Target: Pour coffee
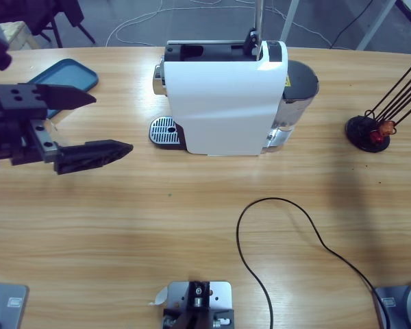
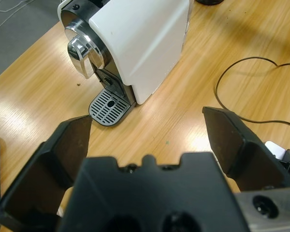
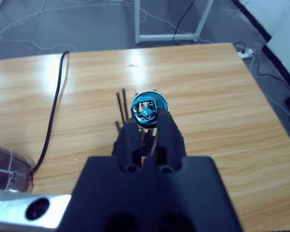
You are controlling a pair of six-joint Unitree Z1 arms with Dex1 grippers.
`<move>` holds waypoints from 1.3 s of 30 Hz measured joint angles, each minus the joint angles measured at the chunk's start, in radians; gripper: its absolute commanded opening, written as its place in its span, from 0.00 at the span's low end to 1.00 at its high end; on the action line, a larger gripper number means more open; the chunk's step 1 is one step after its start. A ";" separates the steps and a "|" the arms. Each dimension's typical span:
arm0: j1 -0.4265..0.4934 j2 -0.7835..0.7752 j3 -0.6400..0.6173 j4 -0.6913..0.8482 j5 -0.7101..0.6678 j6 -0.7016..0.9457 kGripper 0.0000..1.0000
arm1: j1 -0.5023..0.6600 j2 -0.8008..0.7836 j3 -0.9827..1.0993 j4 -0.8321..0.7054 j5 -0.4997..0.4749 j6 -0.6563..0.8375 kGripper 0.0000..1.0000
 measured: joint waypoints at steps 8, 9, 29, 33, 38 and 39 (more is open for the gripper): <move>-0.010 0.016 0.000 -0.014 0.006 -0.013 1.00 | 0.068 -0.118 -0.027 0.076 0.055 -0.005 0.00; -0.010 0.016 0.000 -0.014 0.009 -0.013 1.00 | 0.111 -0.129 -0.033 0.101 0.084 -0.027 0.00; -0.018 -0.070 0.047 0.005 0.017 -0.013 1.00 | 0.751 0.093 -0.573 0.410 0.387 -0.314 0.00; -0.025 -0.075 0.055 0.005 0.017 -0.013 1.00 | 0.755 0.235 -0.679 0.352 0.387 -0.314 0.00; -0.028 -0.080 0.077 0.005 0.017 -0.013 1.00 | 0.755 0.372 -0.744 0.293 0.385 -0.314 0.00; -0.028 -0.081 0.083 0.005 0.018 -0.013 1.00 | 0.754 0.392 -0.752 0.287 0.384 -0.314 0.00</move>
